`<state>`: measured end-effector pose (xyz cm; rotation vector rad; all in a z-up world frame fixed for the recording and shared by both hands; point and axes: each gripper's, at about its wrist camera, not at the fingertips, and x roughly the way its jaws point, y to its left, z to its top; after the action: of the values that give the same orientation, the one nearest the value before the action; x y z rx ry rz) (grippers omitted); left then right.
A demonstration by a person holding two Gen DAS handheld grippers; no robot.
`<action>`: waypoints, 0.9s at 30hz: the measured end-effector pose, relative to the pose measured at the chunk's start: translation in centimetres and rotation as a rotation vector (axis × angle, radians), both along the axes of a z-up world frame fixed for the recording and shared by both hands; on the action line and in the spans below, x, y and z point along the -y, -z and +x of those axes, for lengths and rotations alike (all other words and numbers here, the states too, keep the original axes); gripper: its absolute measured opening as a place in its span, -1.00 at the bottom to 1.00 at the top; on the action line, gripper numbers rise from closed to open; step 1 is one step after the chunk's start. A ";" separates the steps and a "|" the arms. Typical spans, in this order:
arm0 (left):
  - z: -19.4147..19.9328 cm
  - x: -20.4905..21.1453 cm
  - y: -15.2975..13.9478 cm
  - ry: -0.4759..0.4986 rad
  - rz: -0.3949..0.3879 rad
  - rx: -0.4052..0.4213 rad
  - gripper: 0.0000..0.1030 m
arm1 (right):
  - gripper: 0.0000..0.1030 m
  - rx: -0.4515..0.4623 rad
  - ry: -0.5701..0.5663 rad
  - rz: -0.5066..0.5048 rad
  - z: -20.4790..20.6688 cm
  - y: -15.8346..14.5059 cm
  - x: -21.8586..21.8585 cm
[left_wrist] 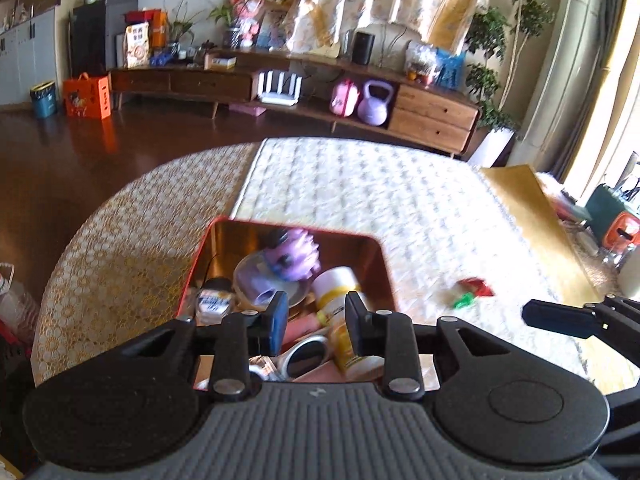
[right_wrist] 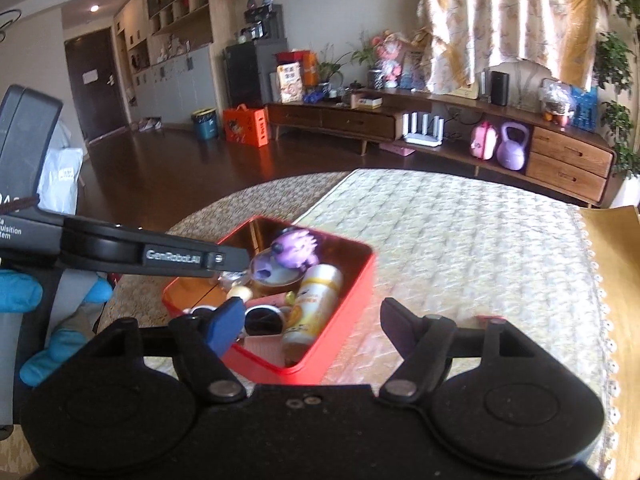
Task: Organize rigid objects
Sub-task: 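Withdraw both tools from the tin toward the green cone and red piece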
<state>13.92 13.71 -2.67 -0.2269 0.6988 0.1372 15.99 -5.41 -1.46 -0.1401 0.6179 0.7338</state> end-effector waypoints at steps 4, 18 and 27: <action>0.2 1.6 -1.6 0.026 0.028 0.014 -0.37 | 0.56 0.014 0.050 0.013 0.2 -1.0 2.7; 2.1 7.4 -6.9 0.111 0.167 0.083 0.59 | 0.85 0.091 0.195 -0.016 2.5 -3.1 11.2; 4.5 10.4 -4.8 0.141 0.148 0.056 0.67 | 0.99 0.040 0.289 -0.033 5.5 -0.6 15.9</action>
<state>18.43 3.29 2.15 -0.0395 0.6439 0.0469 21.45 -21.30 -0.88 -0.0925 0.5972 0.4408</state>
